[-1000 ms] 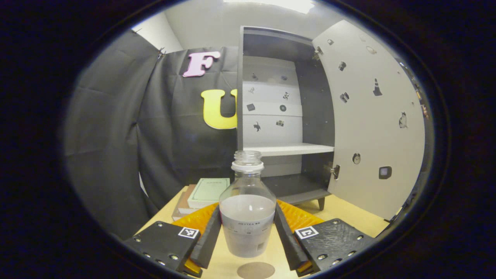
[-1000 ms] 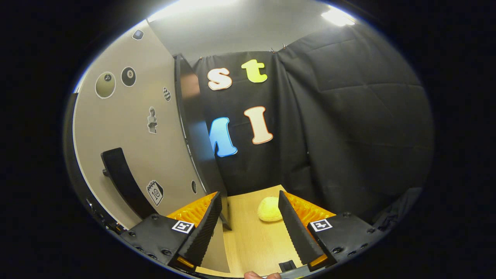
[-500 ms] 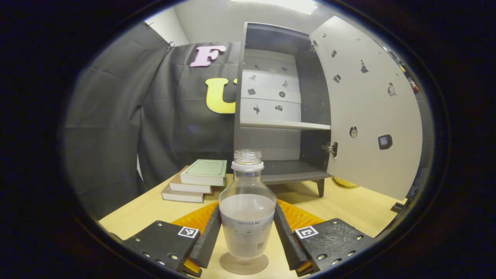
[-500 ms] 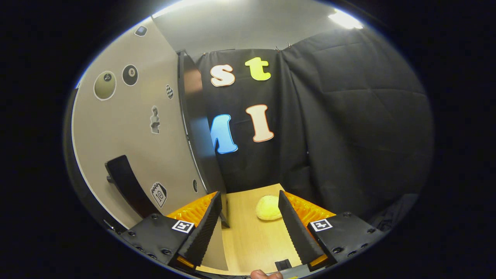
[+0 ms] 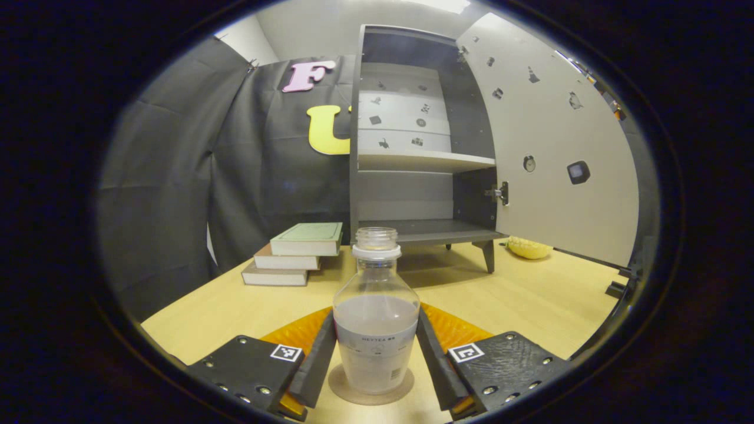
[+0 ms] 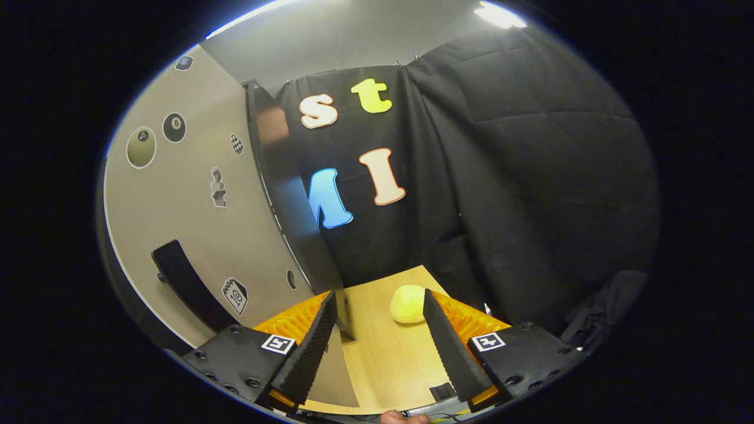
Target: Open the cabinet door with the right hand, grasp the bottle in the cabinet with the left hand and place it on the coaster, then close the cabinet door with the right hand.
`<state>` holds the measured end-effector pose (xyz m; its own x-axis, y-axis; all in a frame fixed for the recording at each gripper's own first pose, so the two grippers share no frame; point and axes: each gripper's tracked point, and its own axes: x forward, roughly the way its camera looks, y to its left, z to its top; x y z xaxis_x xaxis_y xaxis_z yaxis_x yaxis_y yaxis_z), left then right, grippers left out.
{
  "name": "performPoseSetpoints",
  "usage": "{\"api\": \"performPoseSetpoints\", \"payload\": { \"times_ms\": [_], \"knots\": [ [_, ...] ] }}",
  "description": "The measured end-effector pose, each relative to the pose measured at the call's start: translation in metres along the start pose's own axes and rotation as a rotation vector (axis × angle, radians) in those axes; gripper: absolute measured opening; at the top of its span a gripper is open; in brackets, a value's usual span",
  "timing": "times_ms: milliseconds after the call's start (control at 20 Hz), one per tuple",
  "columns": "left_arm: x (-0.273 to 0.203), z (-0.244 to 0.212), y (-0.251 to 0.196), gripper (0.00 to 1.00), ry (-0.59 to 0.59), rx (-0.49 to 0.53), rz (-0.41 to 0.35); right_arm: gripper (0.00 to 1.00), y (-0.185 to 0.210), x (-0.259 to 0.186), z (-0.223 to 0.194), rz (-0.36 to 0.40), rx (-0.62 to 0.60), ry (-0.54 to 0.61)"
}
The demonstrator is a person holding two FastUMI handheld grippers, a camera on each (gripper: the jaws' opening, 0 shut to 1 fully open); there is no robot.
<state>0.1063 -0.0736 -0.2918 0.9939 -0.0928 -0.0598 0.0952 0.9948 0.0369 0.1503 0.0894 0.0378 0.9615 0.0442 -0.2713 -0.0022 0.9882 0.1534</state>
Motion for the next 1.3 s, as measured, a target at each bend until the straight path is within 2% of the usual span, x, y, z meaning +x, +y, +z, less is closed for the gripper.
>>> {"api": "performPoseSetpoints", "payload": {
  "times_ms": [300,400,450,500,550,650,750,1000,1050,1200,1300],
  "knots": [
    [-0.009,-0.010,-0.004,0.78,0.020,0.020,-0.019,0.93,-0.001,0.004,-0.009,-0.001,0.006,0.017],
    [-0.008,-0.014,-0.005,0.77,0.033,0.021,-0.024,0.93,-0.001,0.006,-0.013,-0.003,0.005,0.024],
    [-0.008,-0.014,-0.006,0.73,0.040,0.020,-0.030,0.93,-0.002,0.007,-0.017,-0.003,0.005,0.032],
    [-0.008,-0.013,-0.007,0.76,0.039,0.019,-0.038,0.93,-0.003,0.007,-0.020,-0.004,0.006,0.037],
    [-0.009,-0.007,-0.007,0.77,0.035,0.023,-0.041,0.93,-0.003,0.007,-0.020,-0.005,0.006,0.038],
    [-0.012,0.003,-0.005,0.86,0.023,0.042,-0.032,0.93,-0.005,0.007,-0.024,-0.006,0.005,0.039],
    [-0.012,0.011,-0.006,0.82,0.010,0.056,-0.033,0.93,-0.006,0.007,-0.028,-0.011,0.002,0.043],
    [-0.026,0.050,-0.001,0.86,-0.038,0.067,-0.048,0.93,-0.015,-0.002,-0.038,-0.030,-0.011,0.037],
    [-0.029,0.060,0.000,0.82,-0.044,0.066,-0.051,0.93,-0.016,-0.004,-0.042,-0.034,-0.007,0.041],
    [-0.042,0.089,0.001,0.85,-0.054,0.046,-0.054,0.93,-0.019,-0.010,-0.046,-0.039,0.006,0.036],
    [-0.052,0.109,0.002,0.82,-0.040,0.017,-0.046,0.93,-0.026,-0.011,-0.046,-0.050,0.018,0.034]
  ]
}}
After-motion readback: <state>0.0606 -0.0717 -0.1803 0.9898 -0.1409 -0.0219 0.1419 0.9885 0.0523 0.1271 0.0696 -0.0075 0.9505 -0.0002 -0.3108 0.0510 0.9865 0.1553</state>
